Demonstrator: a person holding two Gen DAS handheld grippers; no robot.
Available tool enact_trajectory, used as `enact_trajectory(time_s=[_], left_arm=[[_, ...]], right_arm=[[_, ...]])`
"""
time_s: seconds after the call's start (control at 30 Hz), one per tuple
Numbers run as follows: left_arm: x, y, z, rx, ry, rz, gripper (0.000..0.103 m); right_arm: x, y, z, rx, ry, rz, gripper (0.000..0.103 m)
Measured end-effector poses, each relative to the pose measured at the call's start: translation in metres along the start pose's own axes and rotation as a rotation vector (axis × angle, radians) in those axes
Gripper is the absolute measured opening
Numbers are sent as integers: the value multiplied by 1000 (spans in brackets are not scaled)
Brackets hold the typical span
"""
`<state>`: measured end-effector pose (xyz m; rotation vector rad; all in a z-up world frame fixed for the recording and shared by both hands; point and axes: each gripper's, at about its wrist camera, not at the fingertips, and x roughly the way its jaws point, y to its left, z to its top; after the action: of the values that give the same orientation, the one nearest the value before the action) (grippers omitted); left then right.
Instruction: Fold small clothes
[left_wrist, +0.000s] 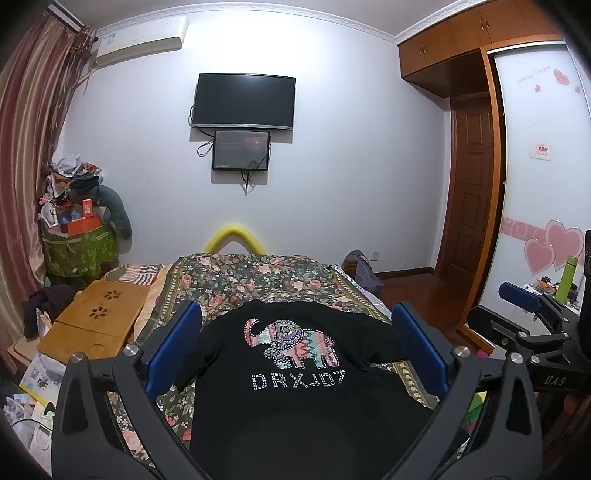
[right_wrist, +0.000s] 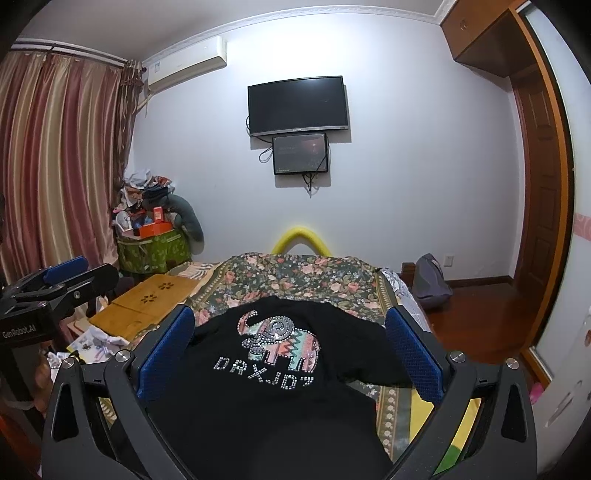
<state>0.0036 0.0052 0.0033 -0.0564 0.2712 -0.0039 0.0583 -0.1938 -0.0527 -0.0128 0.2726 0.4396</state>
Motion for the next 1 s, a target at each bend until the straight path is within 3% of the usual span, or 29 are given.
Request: enact_trajectory(time_s=[1.0], left_arm=[[3, 0, 1, -3, -3, -3, 103]], right_arm=[[-1, -3, 2, 6, 1, 0, 103]])
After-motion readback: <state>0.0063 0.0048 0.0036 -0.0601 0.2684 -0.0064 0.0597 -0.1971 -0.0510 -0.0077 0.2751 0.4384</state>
